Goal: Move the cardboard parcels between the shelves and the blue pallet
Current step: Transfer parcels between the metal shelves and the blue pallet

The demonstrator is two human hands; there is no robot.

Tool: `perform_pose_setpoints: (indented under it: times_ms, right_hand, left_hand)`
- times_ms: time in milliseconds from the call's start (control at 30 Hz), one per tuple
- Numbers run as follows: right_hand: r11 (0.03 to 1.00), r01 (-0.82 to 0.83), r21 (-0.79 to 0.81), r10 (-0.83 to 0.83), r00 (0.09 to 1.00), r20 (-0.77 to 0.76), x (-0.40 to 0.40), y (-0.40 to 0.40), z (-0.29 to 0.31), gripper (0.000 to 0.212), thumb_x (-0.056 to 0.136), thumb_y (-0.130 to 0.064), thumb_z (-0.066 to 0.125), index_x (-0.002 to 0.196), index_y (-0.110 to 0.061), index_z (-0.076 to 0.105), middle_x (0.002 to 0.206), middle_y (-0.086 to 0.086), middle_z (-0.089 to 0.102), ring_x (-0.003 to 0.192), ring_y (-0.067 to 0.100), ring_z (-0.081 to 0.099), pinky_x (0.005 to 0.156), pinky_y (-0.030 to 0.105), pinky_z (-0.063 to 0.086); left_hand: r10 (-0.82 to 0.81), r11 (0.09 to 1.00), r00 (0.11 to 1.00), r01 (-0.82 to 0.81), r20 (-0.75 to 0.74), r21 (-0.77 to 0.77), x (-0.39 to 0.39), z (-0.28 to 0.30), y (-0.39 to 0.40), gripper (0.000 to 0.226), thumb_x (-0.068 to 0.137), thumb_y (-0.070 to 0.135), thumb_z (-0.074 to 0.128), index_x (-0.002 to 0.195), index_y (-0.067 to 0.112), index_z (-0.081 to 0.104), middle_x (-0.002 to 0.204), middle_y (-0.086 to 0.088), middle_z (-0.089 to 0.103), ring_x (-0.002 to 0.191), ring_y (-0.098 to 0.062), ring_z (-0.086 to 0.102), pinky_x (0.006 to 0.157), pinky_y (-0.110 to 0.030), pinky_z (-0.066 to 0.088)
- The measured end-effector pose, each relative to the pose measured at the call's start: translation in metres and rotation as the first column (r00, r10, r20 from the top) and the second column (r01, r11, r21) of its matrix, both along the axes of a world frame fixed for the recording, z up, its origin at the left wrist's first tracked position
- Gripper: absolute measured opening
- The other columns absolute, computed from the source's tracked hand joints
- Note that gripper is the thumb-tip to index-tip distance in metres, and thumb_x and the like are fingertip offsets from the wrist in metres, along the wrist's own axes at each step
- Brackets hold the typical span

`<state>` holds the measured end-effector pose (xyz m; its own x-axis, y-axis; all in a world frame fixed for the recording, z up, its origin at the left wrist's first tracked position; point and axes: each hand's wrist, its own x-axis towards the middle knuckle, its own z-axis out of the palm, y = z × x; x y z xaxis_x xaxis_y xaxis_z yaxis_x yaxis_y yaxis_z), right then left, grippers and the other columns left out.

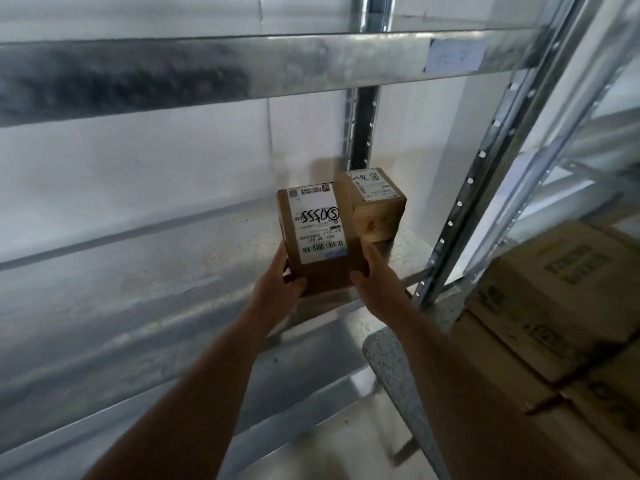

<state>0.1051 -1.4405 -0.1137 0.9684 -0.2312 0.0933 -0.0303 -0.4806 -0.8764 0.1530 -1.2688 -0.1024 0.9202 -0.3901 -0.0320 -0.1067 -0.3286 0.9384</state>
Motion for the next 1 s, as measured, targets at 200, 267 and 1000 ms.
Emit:
perform_pose_setpoints:
  times_ms: [200, 267, 1000]
  right_hand:
    - [0.993, 0.111, -0.045, -0.111, 0.994, 0.0, -0.074, 0.038, 0.009, 0.064, 0.093, -0.004, 0.044, 0.147, -0.028, 0.021, 0.133, 0.003, 0.05, 0.115, 0.017, 0.051, 0.095, 0.031, 0.045]
    - [0.984, 0.168, -0.06, -0.17, 0.985, -0.02, -0.099, 0.051, 0.01, 0.065, 0.095, -0.008, 0.045, 0.15, -0.028, 0.017, 0.136, 0.004, 0.05, 0.115, 0.02, 0.052, 0.095, 0.036, 0.047]
    - [0.864, 0.502, -0.03, -0.491, 0.856, 0.162, -0.326, 0.06, 0.035, 0.065, 0.095, -0.012, 0.047, 0.15, -0.03, 0.018, 0.138, 0.0, 0.047, 0.107, 0.002, 0.051, 0.076, 0.008, 0.045]
  left_hand:
    - [-0.073, 0.997, 0.997, 0.073, 0.034, -0.014, -0.053, 0.003, 0.031, 0.08, 0.085, -0.009, 0.048, 0.148, 0.031, 0.018, 0.141, 0.0, 0.045, 0.124, -0.018, 0.046, 0.099, -0.045, 0.047]
    - [-0.104, 0.994, 0.993, 0.105, 0.055, -0.016, -0.072, 0.002, 0.041, 0.08, 0.086, -0.007, 0.049, 0.148, 0.031, 0.016, 0.14, 0.001, 0.046, 0.118, -0.013, 0.048, 0.096, -0.038, 0.049]
    - [-0.344, 0.936, 0.912, 0.353, 0.225, -0.001, -0.25, 0.027, 0.019, 0.08, 0.089, 0.022, 0.06, 0.144, 0.049, 0.008, 0.136, 0.016, 0.046, 0.106, 0.007, 0.047, 0.083, -0.014, 0.039]
